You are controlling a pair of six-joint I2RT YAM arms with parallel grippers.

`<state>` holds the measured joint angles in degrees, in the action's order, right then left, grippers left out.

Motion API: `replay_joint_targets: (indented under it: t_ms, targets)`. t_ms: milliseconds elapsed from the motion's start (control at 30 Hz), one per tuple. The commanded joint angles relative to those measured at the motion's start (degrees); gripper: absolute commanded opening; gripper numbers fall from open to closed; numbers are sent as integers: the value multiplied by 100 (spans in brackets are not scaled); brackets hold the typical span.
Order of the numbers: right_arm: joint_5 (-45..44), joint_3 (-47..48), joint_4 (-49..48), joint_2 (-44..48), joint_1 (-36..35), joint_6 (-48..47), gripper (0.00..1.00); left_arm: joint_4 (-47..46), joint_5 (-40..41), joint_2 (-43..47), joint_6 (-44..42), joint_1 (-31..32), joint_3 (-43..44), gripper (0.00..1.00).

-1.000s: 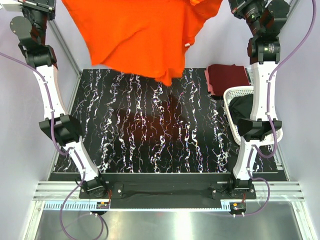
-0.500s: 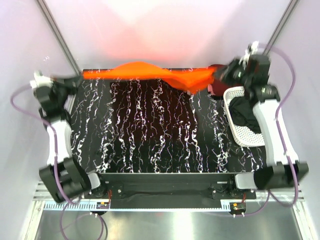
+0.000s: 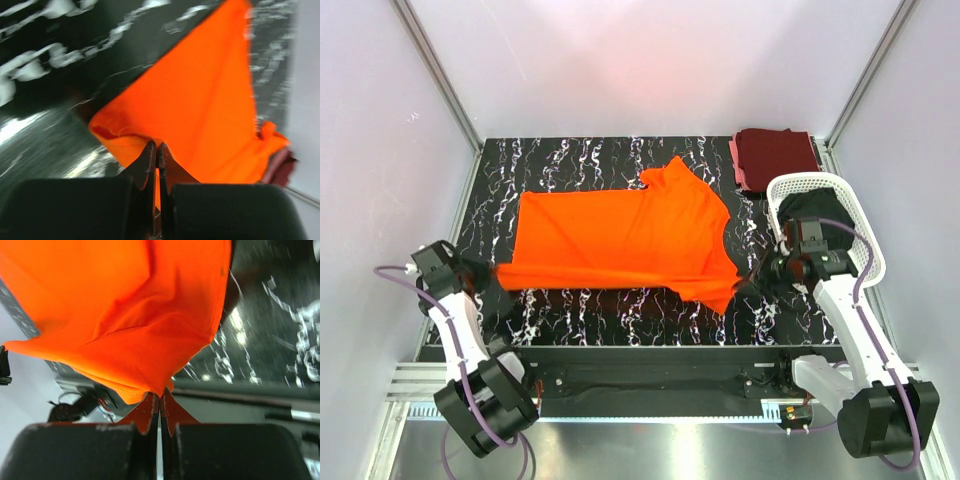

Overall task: Fold and stack the t-shirts
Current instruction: Fold the tshirt

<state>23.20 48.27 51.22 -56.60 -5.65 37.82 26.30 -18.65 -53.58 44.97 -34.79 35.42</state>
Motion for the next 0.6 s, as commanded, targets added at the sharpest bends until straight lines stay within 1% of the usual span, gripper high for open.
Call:
replay_joint_targets:
  t_ms: [0,67,267,367,567]
  targets:
    - [70,-264,581,263,-6,-143,0,699,1126,261,-524,-151,-9,0]
    - [79,-309,670,281,-33,-144,0,806,1390,269,-498,-151,0,0]
    - [-35,-397,880,0,-68,-267,0,789,1373,129,-454,-151,-246,0]
    - [-53,-607,977,-53,-85,-267,0,771,1435,41,-489,-143,-202,0]
    - [9,-784,1048,-132,-120,-240,0,666,1400,-494,-594,-142,-123,0]
